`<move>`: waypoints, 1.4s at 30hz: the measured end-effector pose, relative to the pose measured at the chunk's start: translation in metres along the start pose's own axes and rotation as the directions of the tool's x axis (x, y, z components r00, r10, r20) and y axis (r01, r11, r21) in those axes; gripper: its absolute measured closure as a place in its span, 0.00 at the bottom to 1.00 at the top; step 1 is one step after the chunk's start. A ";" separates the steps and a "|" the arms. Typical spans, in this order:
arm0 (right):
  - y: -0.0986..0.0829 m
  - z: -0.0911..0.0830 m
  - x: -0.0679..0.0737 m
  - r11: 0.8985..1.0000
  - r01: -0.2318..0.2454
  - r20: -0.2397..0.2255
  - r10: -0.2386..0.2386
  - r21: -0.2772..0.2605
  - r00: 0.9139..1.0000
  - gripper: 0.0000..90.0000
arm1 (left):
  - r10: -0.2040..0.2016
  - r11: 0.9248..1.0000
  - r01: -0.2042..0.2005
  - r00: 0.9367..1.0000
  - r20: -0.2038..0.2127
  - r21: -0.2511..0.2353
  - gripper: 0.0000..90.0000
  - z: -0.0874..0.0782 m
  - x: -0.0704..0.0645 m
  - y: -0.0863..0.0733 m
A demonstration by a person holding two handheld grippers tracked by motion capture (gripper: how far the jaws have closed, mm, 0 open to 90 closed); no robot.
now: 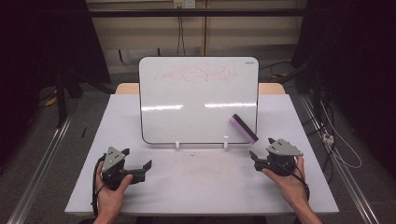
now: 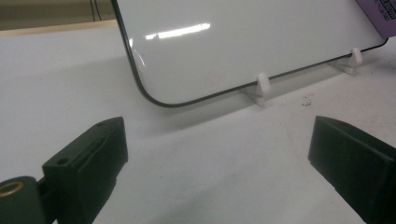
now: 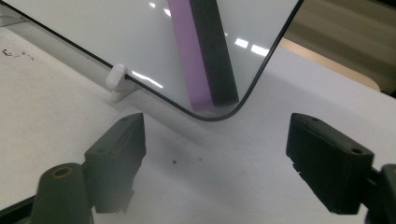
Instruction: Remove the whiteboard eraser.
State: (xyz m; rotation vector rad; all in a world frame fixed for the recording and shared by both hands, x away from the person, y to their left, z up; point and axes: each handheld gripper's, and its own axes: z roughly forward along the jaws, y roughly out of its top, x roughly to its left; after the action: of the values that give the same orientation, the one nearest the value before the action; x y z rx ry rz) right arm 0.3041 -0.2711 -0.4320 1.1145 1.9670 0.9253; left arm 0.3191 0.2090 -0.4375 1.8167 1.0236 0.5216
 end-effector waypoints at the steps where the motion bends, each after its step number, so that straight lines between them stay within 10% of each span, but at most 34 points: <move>1: 0.002 0.000 0.000 1.000 0.011 0.003 -0.011 -0.003 1.000 0.24 | 0.000 1.000 0.000 1.000 0.000 0.000 0.05 0.000 0.000 0.000; 17: 0.034 0.030 0.015 0.984 0.175 0.073 -0.176 0.028 0.982 0.46 | -0.004 1.000 0.004 1.000 -0.002 -0.004 0.05 -0.002 0.003 0.000; 42: 0.033 0.037 0.019 0.980 0.198 0.105 -0.198 0.012 0.975 0.72 | -0.009 1.000 0.009 1.000 -0.026 -0.002 0.06 -0.002 0.004 0.000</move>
State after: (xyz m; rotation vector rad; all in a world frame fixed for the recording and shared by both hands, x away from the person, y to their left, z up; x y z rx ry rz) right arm 0.3403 -0.2325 -0.4279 0.9286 1.9509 0.7442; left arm 0.3198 0.2139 -0.4372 1.8072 1.0486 0.5413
